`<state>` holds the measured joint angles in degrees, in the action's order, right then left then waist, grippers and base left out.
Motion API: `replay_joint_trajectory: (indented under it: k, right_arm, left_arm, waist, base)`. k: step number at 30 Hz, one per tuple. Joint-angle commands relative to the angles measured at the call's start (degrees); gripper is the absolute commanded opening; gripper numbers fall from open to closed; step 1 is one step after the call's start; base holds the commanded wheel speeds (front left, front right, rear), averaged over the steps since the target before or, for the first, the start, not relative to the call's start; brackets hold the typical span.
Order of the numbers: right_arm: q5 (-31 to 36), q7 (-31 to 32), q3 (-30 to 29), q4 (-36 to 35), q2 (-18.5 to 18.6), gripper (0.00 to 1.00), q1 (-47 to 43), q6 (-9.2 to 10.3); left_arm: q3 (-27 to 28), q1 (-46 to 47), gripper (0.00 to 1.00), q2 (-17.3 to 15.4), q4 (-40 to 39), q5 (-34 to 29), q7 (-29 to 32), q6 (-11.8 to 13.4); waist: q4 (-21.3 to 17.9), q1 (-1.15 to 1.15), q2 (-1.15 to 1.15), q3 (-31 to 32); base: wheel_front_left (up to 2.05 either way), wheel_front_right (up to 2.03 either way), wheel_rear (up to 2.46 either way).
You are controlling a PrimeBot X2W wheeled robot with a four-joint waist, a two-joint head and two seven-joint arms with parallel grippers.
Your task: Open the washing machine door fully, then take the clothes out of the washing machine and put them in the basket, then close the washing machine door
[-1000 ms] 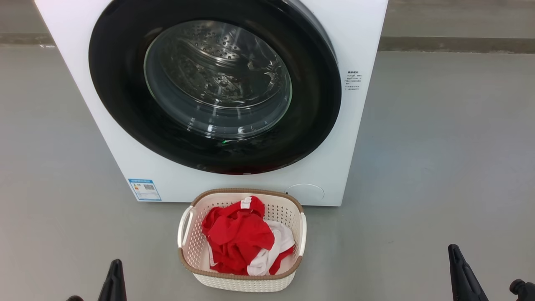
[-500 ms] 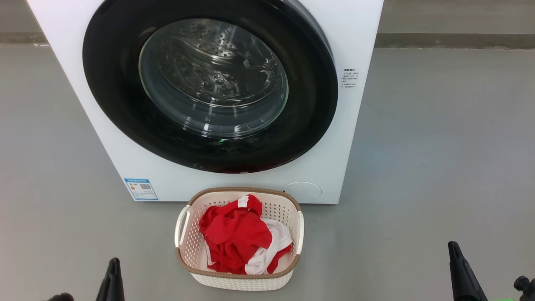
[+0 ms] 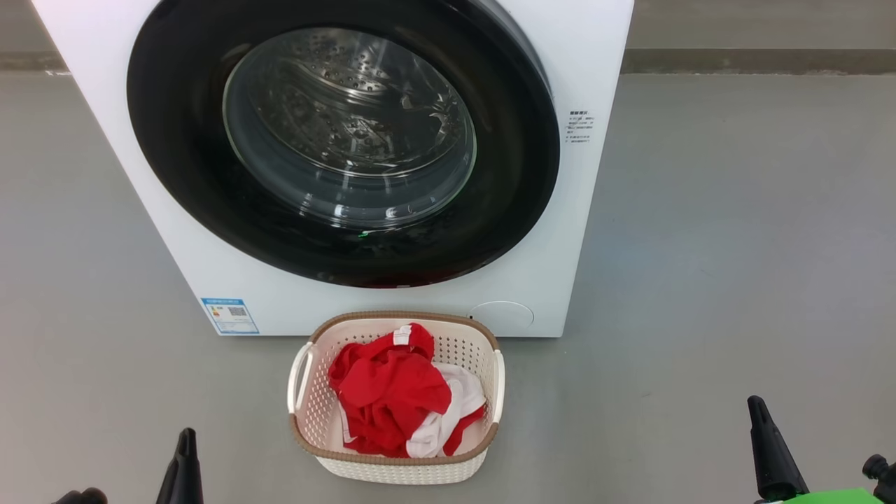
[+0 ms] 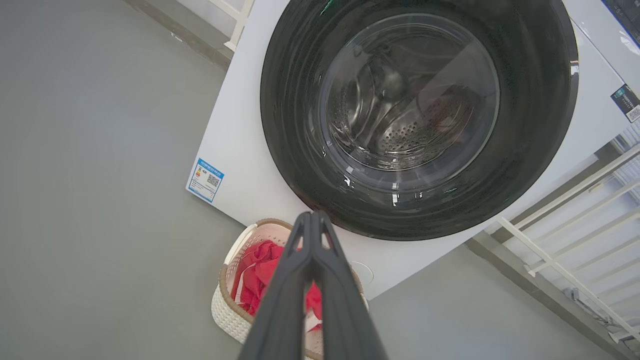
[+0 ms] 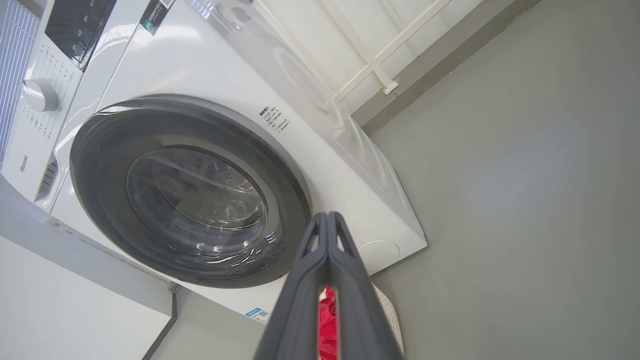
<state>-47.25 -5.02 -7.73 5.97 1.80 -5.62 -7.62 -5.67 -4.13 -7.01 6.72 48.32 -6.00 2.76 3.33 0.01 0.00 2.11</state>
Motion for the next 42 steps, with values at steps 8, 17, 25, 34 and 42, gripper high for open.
replay_joint_trajectory:
  k: [8, 17, 25, 34, 42]
  right_arm:
    - [-5.6, 1.4, 0.8, -0.2, 0.7, 0.0, 3.3, 0.06]
    - [-11.0, 2.8, 0.9, 0.9, 0.8, 0.0, 4.5, 0.07]
    - [-15.8, 4.0, 1.0, 1.9, 0.9, 0.0, 5.5, 0.08]
    - [-21.7, 5.4, 1.1, 3.1, 0.9, 0.0, 6.8, 0.09]
    - [-26.4, 6.7, 1.1, 4.1, 1.0, 0.0, 7.8, 0.1]
  left_arm:
    - [2.3, 3.4, 0.0, -0.2, -0.1, 5.4, 1.4, -1.6]
    - [3.5, 4.3, 0.0, 0.3, 0.9, 10.8, 2.8, -2.8]
    - [4.5, 5.1, 0.0, 0.7, 1.8, 15.5, 4.0, -3.8]
    - [5.8, 6.1, 0.0, 1.2, 2.9, 21.5, 5.5, -5.1]
    - [6.9, 7.0, 0.0, 1.6, 3.8, 26.2, 6.7, -6.2]
  waist:
    - [-0.4, -0.01, 0.0, -0.2]
    - [-0.8, -0.01, 0.0, -0.5]
    - [-1.1, -0.01, 0.0, -0.8]
    - [-1.6, -0.01, 0.0, -1.1]
    - [-1.9, -0.01, 0.0, -1.3]
  base:
    - [0.0, 0.0, 0.0]
    - [0.0, 0.0, 0.0]
    - [0.0, 0.0, 0.0]
    - [0.0, 0.0, 0.0]
    - [0.0, 0.0, 0.0]
